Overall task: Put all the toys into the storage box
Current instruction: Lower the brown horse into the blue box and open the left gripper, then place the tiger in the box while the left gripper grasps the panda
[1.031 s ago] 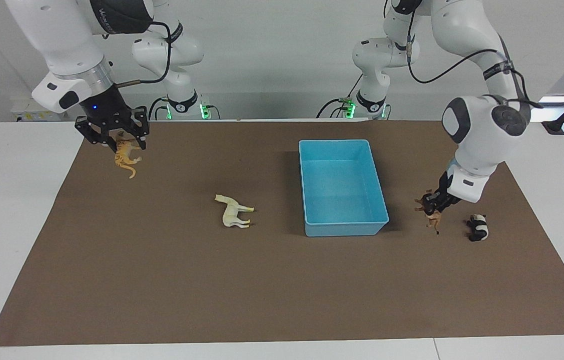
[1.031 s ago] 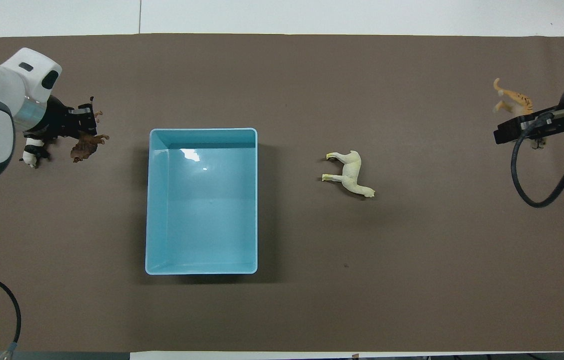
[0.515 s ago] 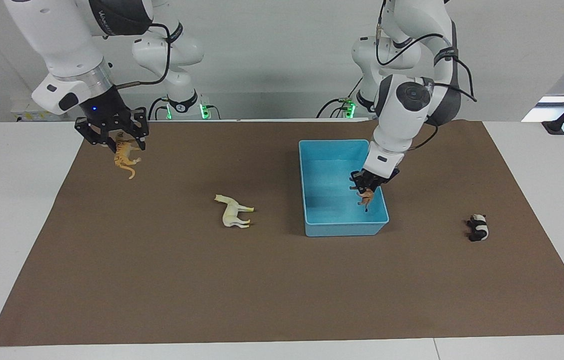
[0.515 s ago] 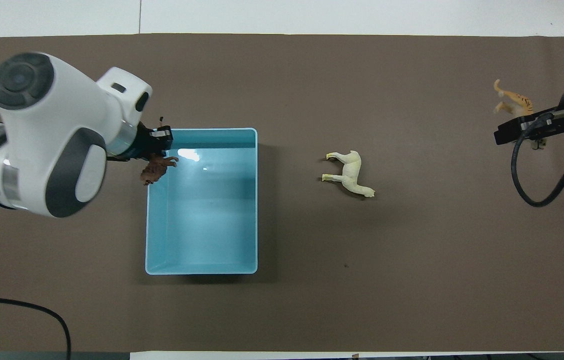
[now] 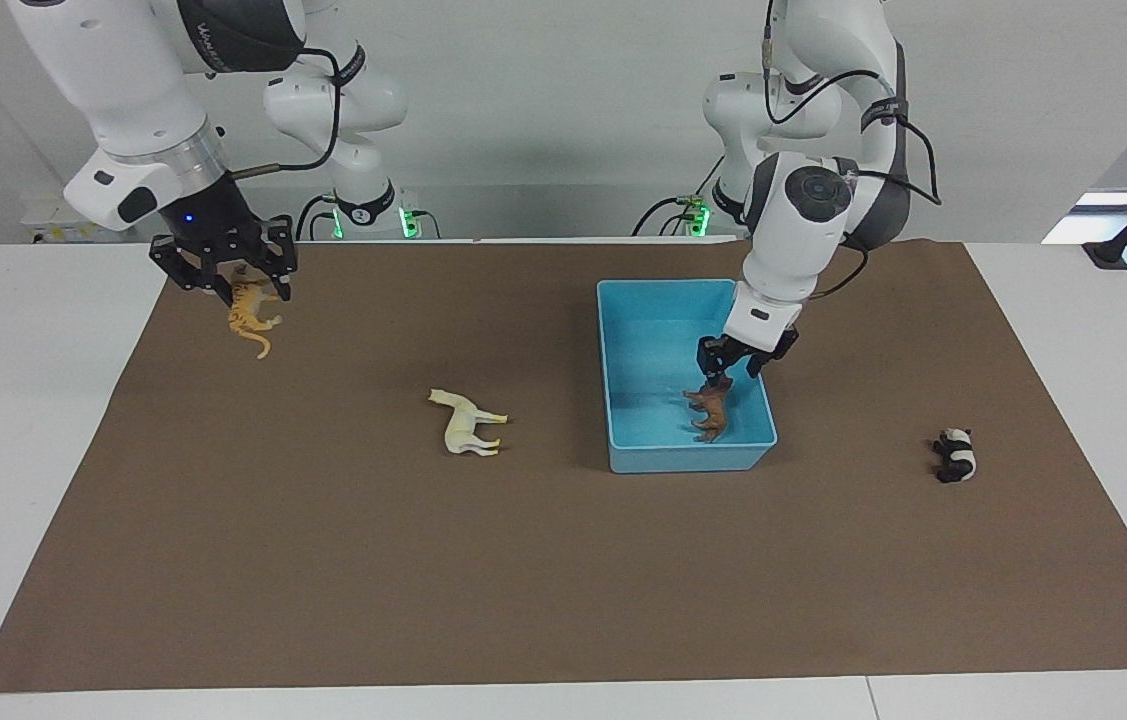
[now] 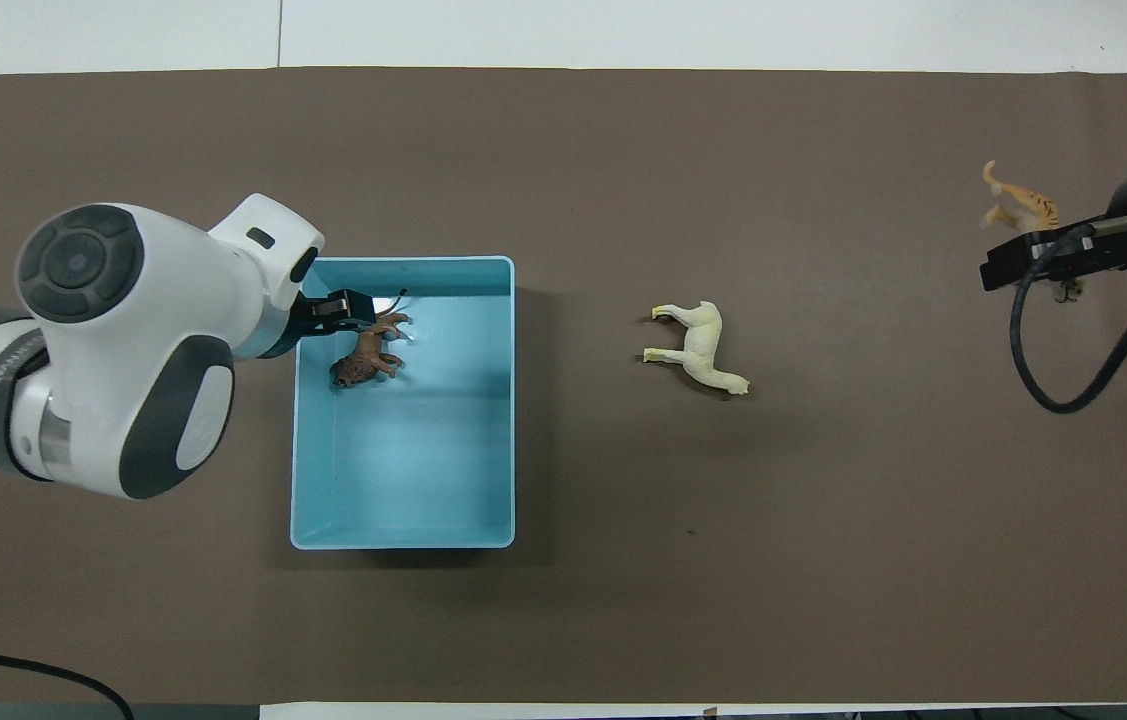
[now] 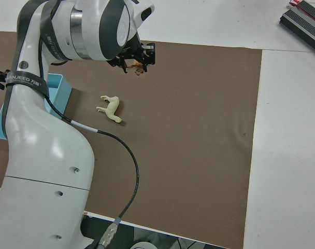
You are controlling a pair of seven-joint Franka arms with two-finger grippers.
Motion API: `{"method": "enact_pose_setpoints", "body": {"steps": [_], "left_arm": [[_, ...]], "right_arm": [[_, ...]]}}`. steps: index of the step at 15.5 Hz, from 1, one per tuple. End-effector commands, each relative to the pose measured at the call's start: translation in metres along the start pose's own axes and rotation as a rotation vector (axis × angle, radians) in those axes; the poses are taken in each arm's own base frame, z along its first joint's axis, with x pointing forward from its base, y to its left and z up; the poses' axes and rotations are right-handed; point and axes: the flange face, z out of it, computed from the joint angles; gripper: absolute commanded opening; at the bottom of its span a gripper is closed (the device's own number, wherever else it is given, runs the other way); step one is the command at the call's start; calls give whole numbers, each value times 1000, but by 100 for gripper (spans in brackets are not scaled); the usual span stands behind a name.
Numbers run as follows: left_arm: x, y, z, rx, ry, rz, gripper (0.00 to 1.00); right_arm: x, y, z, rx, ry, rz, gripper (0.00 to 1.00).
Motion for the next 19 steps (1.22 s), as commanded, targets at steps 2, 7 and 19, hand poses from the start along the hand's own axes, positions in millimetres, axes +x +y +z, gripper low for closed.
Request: {"method": "enact_pose_setpoints", "body": {"steps": [2, 7, 19], "left_arm": [[43, -124, -8, 21, 69, 244, 100], [89, -237, 19, 87, 109, 395, 100], [100, -311, 117, 126, 180, 407, 100]], "right_arm": [[-18, -137, 2, -52, 29, 111, 0], [-51, -318, 49, -48, 39, 221, 0], [-61, -502, 214, 72, 119, 256, 28]]}}
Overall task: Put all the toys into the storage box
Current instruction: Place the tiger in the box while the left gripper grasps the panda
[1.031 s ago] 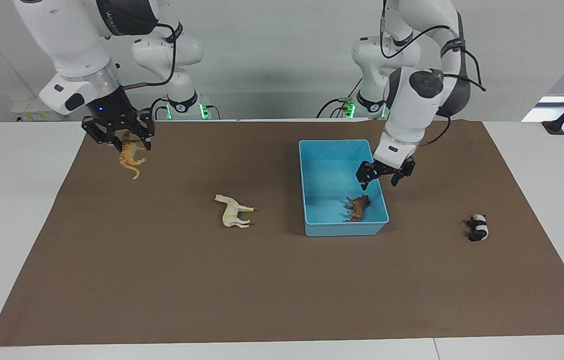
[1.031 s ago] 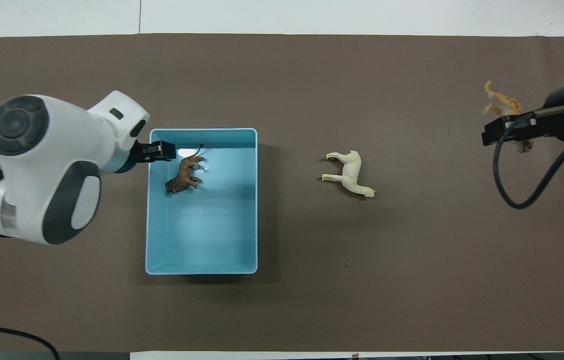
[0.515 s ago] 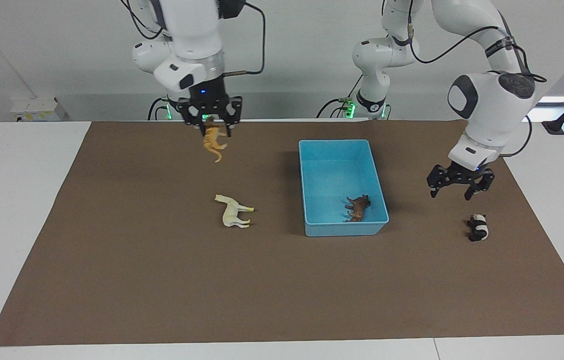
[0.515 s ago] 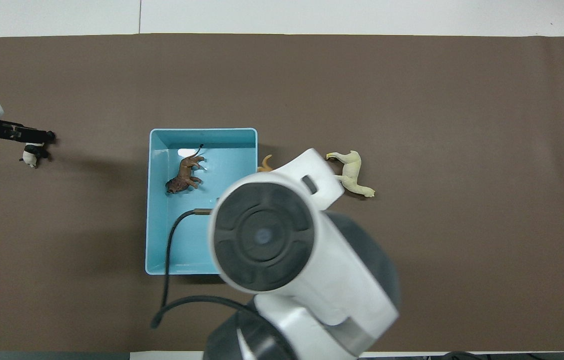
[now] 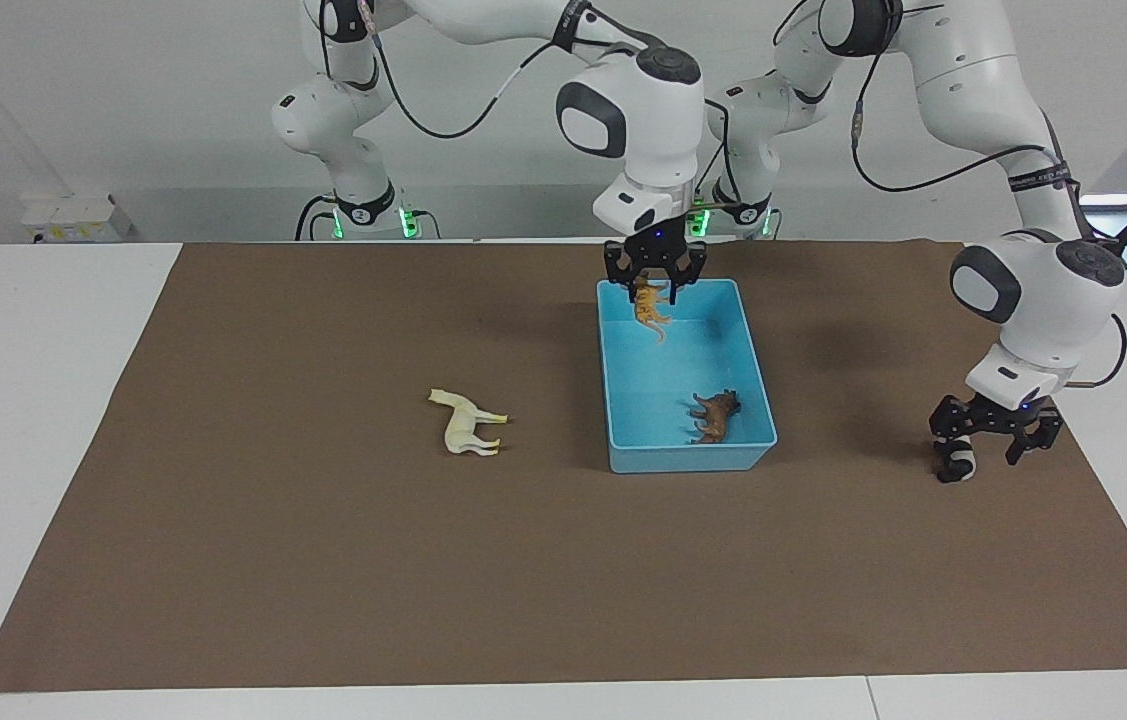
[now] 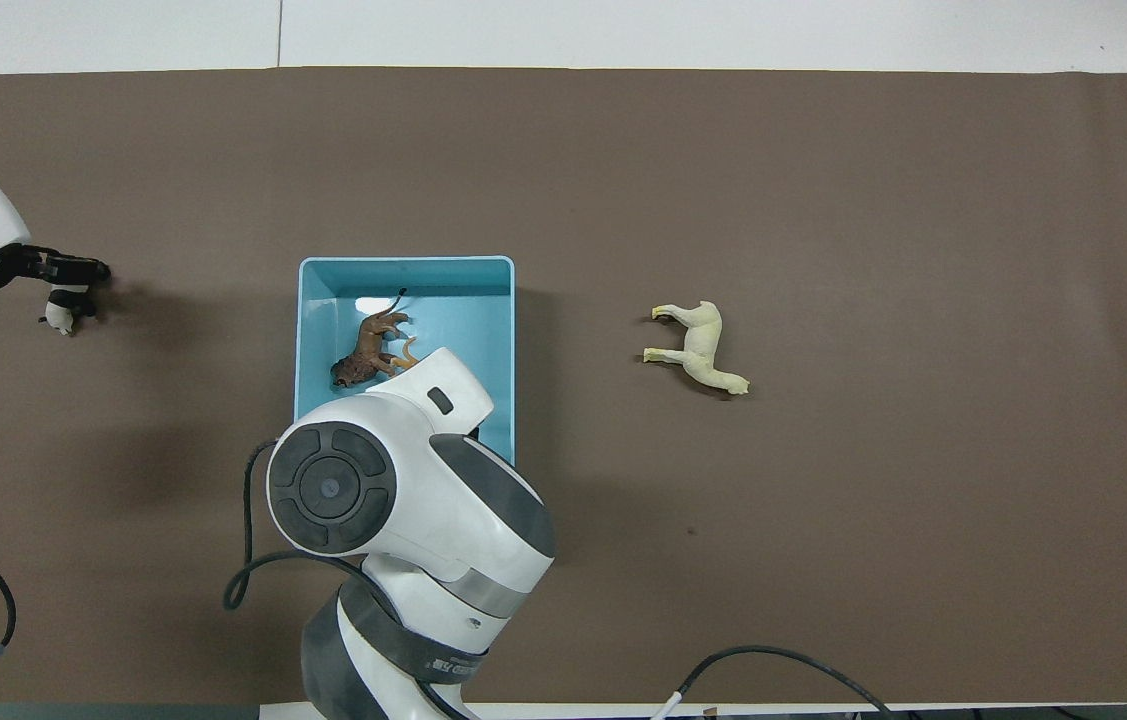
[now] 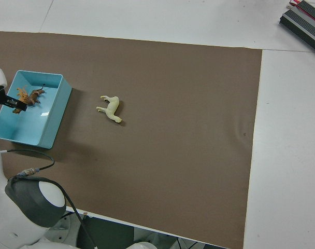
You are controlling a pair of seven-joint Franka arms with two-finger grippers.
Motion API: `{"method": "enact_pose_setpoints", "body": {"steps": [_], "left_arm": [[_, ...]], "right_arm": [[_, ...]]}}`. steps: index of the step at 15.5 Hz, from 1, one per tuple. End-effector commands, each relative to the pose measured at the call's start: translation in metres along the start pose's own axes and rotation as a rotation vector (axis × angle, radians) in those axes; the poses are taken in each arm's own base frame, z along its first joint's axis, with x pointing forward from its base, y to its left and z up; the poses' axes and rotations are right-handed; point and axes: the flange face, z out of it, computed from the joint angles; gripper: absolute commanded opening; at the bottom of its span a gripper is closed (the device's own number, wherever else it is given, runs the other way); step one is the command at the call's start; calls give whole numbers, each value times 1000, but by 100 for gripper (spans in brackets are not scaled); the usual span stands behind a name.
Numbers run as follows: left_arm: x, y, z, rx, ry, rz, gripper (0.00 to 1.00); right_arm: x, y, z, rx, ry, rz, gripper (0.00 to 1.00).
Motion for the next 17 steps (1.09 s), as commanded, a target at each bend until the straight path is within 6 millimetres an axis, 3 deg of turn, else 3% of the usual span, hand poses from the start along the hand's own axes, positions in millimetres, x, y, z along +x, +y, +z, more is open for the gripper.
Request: {"method": "enact_pose_setpoints", "body": {"steps": [1, 2, 3, 5, 8, 9, 11, 13, 14, 16, 17], "left_arm": [[-8, 0, 18, 9, -5, 20, 100], [-11, 2, 22, 8, -4, 21, 100], [-15, 3, 27, 8, -4, 19, 100], [-21, -1, 30, 19, -8, 18, 100], [-20, 3, 31, 22, -15, 35, 100], [-22, 4, 34, 18, -20, 33, 94], [-27, 4, 37, 15, -27, 25, 69], [-30, 8, 42, 15, -24, 27, 47], [-31, 7, 42, 14, -27, 26, 28], [-26, 8, 39, 13, -28, 25, 0], [-23, 5, 34, 13, -29, 20, 0]], "right_arm": [[2, -7, -8, 12, 7, 40, 93], [1, -7, -9, 4, 2, 56, 100], [5, -1, -6, -25, -7, 72, 100], [20, 5, -29, -53, -12, 92, 100], [77, 65, -80, -110, -17, 101, 100], [98, 92, -97, -116, -19, 103, 100], [126, 138, -98, -194, -55, 108, 100], [145, 179, -84, -234, -74, 133, 100], [155, 205, -74, -242, -86, 144, 100], [154, 240, -55, -255, -115, 135, 100], [148, 257, -41, -258, -124, 142, 100]]}}
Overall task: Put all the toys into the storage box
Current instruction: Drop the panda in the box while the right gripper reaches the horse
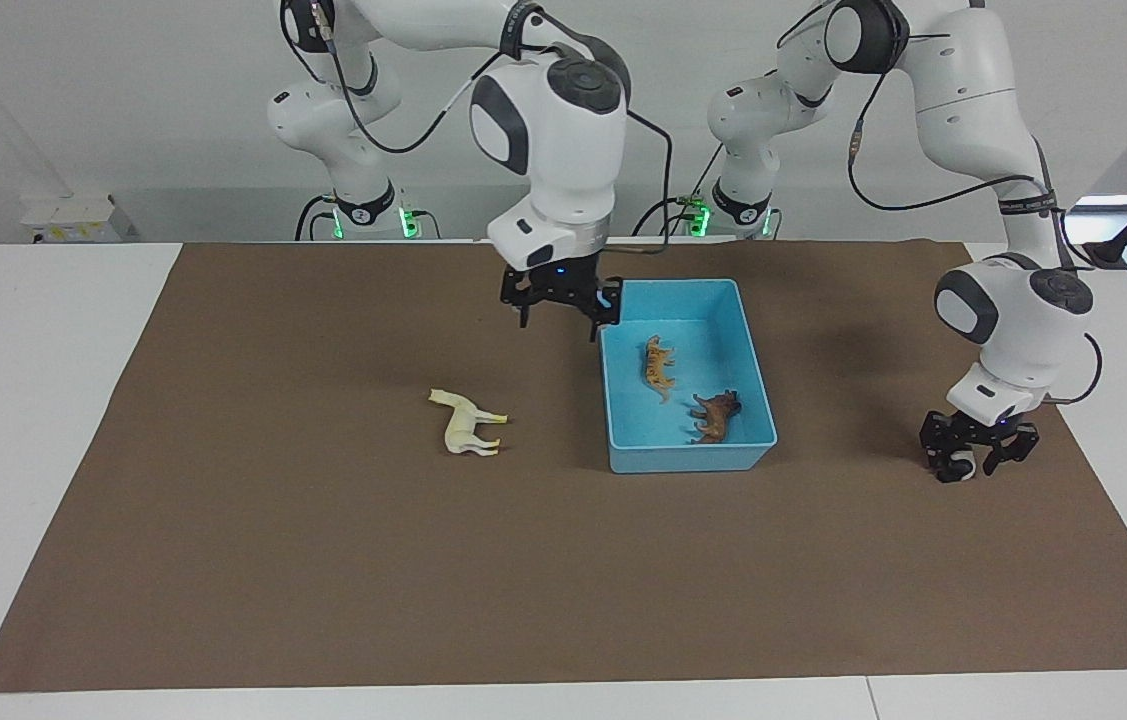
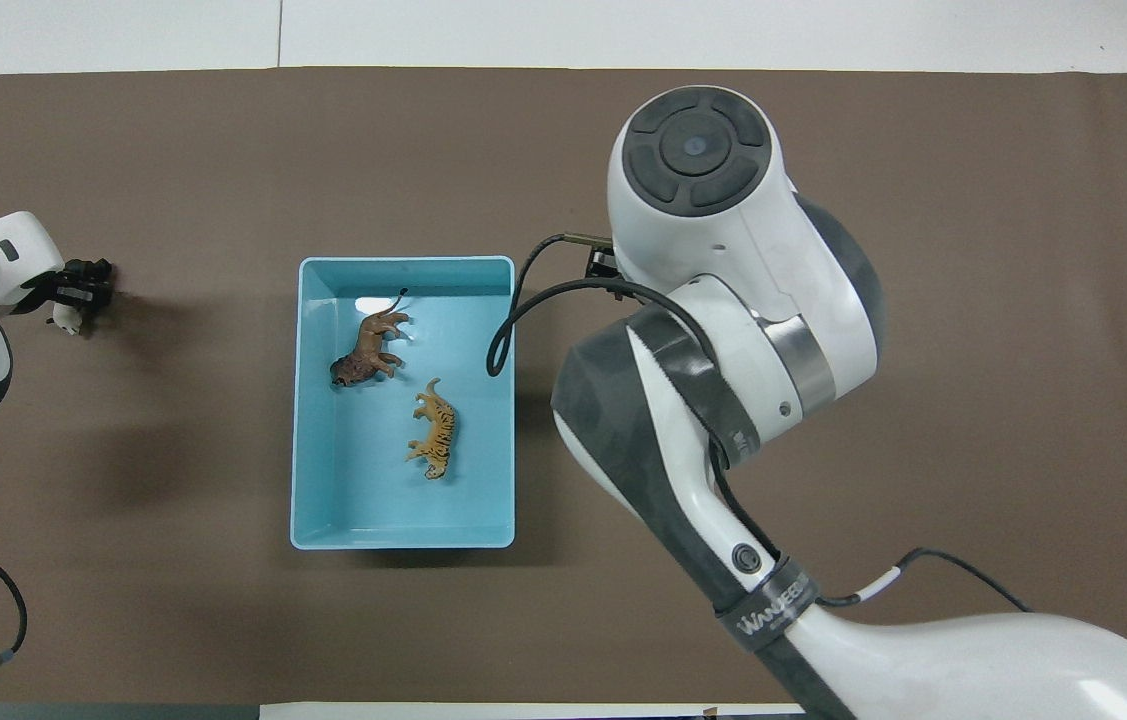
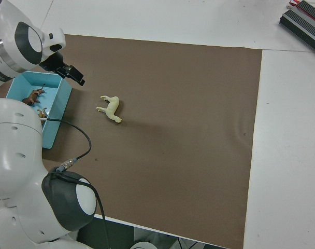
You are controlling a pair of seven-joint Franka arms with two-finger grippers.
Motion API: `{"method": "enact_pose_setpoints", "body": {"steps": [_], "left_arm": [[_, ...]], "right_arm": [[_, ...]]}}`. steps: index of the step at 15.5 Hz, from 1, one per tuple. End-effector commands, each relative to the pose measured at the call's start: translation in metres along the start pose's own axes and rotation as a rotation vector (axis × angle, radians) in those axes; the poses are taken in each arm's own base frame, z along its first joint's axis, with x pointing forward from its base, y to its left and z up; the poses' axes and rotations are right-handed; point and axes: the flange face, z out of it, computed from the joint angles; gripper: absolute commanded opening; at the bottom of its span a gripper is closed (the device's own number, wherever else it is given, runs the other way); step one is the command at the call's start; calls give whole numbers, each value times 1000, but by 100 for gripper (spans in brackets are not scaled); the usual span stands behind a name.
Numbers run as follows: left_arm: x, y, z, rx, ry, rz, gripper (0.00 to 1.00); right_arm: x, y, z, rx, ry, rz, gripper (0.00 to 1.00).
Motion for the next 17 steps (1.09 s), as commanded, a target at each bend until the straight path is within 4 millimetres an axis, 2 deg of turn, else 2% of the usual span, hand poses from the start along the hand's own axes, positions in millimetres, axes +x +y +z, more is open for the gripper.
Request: {"method": "enact_pose_setpoints", "body": {"steps": [1, 2, 4, 5, 7, 8, 9, 12, 13, 14, 15, 17], "left_arm": [[11, -6, -15, 5, -9, -9, 0], [22, -8, -28, -9, -36, -33, 0], [46, 5, -65, -40, -81, -64, 0], [55, 18, -94, -50, -94, -96, 0], [73, 63, -140, -89, -126, -195, 0], [81, 90, -155, -116, -144, -257, 0], [90, 124, -170, -132, -158, -313, 0], [97, 224, -193, -131, -254, -394, 0], [95, 259, -195, -123, -277, -423, 0], [83, 295, -189, -112, -301, -445, 0], [72, 317, -184, -104, -304, -465, 0], [55, 345, -169, -114, -230, -500, 0]], "right_arm": [[-14, 41, 46, 4, 2, -19, 100], [-13, 51, 63, 28, 20, -33, 100], [-17, 69, 87, 48, 35, -53, 100], [-18, 75, 95, 47, 32, -72, 100], [-16, 87, 114, 49, 23, -93, 100], [-19, 88, 123, 58, 31, -100, 100], [-25, 86, 135, 65, 36, -105, 100], [-31, 79, 152, 95, 71, -133, 100], [-32, 74, 157, 112, 92, -157, 100], [-40, 63, 164, 120, 102, -184, 100], [-41, 60, 172, 123, 106, -194, 100], [-41, 59, 180, 127, 117, -230, 100]]}}
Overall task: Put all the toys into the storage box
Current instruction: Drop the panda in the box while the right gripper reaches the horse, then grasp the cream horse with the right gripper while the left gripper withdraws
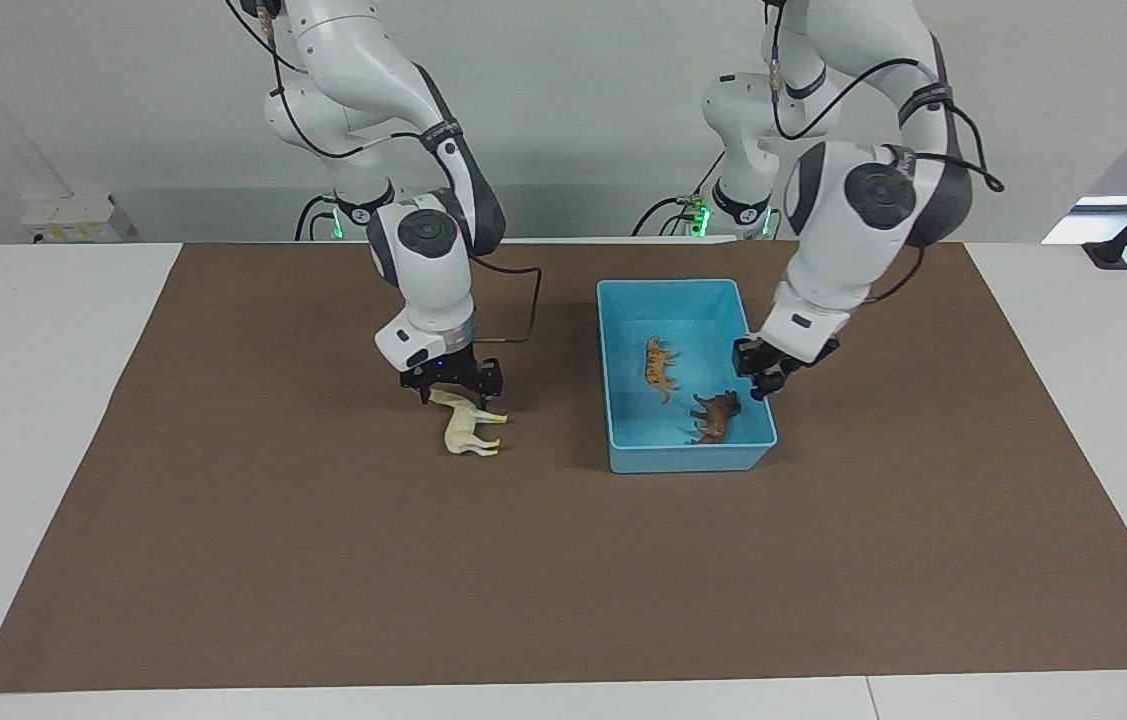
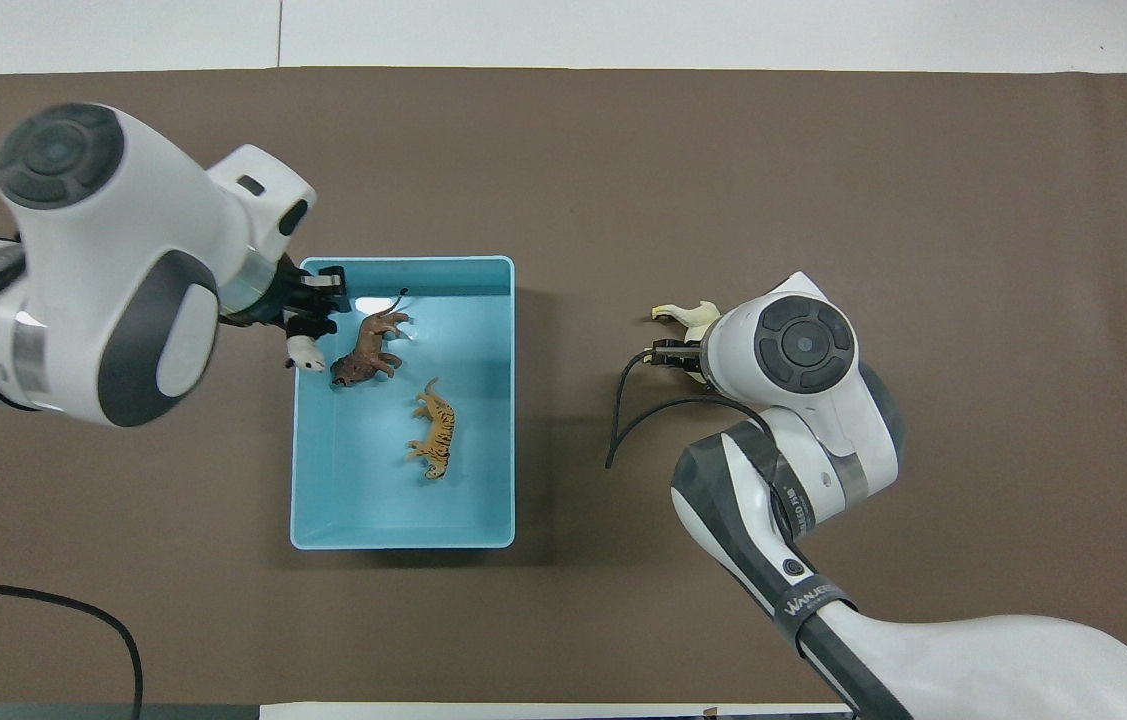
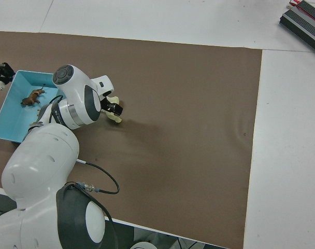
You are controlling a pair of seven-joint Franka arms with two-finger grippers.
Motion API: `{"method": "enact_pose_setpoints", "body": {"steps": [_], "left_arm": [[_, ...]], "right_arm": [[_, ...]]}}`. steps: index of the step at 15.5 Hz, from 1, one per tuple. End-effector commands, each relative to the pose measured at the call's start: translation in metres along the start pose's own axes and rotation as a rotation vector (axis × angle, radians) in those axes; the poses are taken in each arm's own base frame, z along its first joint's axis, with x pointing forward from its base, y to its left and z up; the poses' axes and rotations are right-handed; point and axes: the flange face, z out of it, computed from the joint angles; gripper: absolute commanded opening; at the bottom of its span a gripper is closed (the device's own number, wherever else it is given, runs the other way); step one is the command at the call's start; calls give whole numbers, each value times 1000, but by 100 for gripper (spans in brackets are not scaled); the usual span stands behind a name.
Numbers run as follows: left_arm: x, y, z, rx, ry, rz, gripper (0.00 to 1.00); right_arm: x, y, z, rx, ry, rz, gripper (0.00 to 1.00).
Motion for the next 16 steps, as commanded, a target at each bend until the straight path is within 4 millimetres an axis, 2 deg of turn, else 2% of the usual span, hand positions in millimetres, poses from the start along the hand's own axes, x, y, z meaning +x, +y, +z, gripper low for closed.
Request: {"method": "enact_pose_setpoints", "body": {"steps": [1, 2, 3, 7, 9, 10, 11, 13, 14, 16], "left_arm": [[-38, 1, 27, -30, 51, -61, 19], [-43, 0, 30, -26, 44, -84, 82], [-49, 10, 30, -24, 40, -86, 100], [-49, 16, 25, -28, 44, -127, 100], [-45, 12, 12, -27, 42, -139, 100], [-42, 11, -3, -29, 46, -141, 100], [-38, 6, -28, -34, 54, -149, 100], [-36, -9, -64, -13, 22, -162, 100], [-38, -11, -76, -7, 13, -162, 100], [-37, -27, -88, -15, 24, -176, 100]], "right_arm": [[0, 2, 14, 11, 21, -65, 100], [2, 3, 16, 15, 29, -73, 100], [1, 5, 20, 14, 28, -82, 100], [9, 19, 27, 22, 47, -69, 100], [11, 19, 29, 27, 55, -50, 100], [11, 13, 26, 35, 58, -20, 100], [19, 7, 17, 58, 66, 62, 100], [30, -18, 2, 128, 46, 188, 100], [39, -23, -8, 169, 36, 248, 100], [45, -22, -13, 195, 39, 285, 100]]}}
